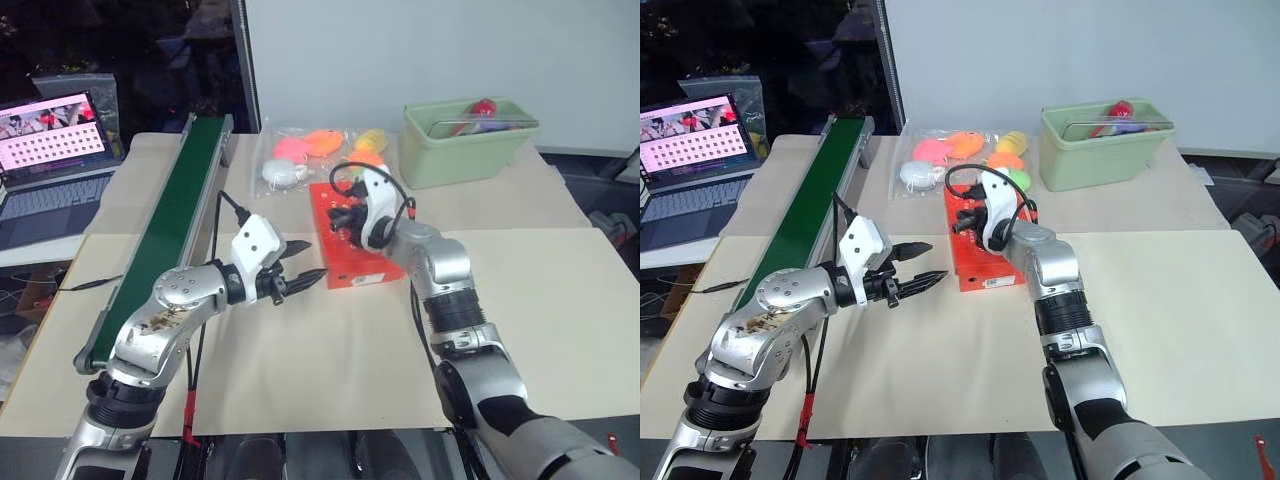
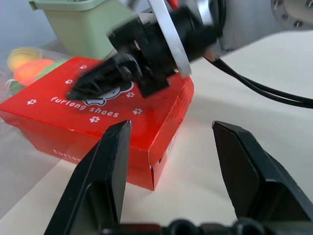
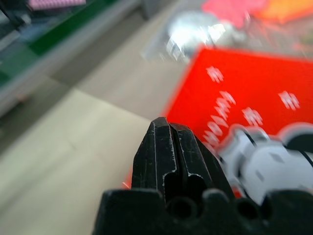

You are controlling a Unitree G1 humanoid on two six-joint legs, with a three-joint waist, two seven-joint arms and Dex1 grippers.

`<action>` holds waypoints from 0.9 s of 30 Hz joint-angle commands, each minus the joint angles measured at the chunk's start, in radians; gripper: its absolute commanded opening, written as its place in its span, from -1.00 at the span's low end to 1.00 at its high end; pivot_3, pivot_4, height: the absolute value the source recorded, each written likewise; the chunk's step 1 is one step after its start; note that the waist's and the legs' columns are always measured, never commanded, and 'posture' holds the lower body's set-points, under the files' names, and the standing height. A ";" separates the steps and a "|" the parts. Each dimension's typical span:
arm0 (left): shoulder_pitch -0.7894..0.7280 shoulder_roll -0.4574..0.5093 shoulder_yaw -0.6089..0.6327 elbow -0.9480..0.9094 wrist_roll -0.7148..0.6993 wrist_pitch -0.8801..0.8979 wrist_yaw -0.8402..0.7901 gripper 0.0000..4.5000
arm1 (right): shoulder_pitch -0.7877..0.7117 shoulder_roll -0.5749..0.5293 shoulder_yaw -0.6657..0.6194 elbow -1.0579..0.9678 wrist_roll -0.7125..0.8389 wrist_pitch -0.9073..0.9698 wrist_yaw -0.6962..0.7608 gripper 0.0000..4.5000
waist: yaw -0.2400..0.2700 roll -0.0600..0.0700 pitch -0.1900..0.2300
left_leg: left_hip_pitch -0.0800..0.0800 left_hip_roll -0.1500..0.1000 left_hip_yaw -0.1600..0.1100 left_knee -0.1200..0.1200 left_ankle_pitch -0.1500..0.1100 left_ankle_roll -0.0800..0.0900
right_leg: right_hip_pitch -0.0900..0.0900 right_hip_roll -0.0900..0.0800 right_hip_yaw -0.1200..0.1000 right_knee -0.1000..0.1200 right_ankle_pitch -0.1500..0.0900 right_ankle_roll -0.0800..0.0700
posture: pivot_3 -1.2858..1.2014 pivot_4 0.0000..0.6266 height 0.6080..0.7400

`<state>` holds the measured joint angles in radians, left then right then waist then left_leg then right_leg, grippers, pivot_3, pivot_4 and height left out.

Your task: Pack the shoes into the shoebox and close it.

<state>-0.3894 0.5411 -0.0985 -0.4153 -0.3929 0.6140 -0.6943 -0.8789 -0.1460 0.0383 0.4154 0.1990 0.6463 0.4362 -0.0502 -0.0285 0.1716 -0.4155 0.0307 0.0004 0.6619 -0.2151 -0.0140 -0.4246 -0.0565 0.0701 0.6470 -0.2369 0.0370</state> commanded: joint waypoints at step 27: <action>0.048 -0.016 0.109 -0.057 -0.029 -0.006 0.087 0.26 | 0.000 -0.054 -0.248 -0.353 0.216 0.247 0.038 -0.97 | -0.001 -0.001 0.000 | -0.001 0.000 0.000 0.000 0.000 0.000 | -0.001 0.000 0.000 0.001 0.000 0.000 | 0.03 -0.52 0.83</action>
<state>-0.3453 0.5348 -0.0282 -0.4416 -0.4002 0.6153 -0.6295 -0.8474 -0.1772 -0.1048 0.1678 0.3250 0.8340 0.4956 -0.0510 -0.0292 0.1715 -0.4167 0.0308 -0.0001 0.6619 -0.2152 -0.0139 -0.4252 -0.0570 0.0699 0.6476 -0.2368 0.0370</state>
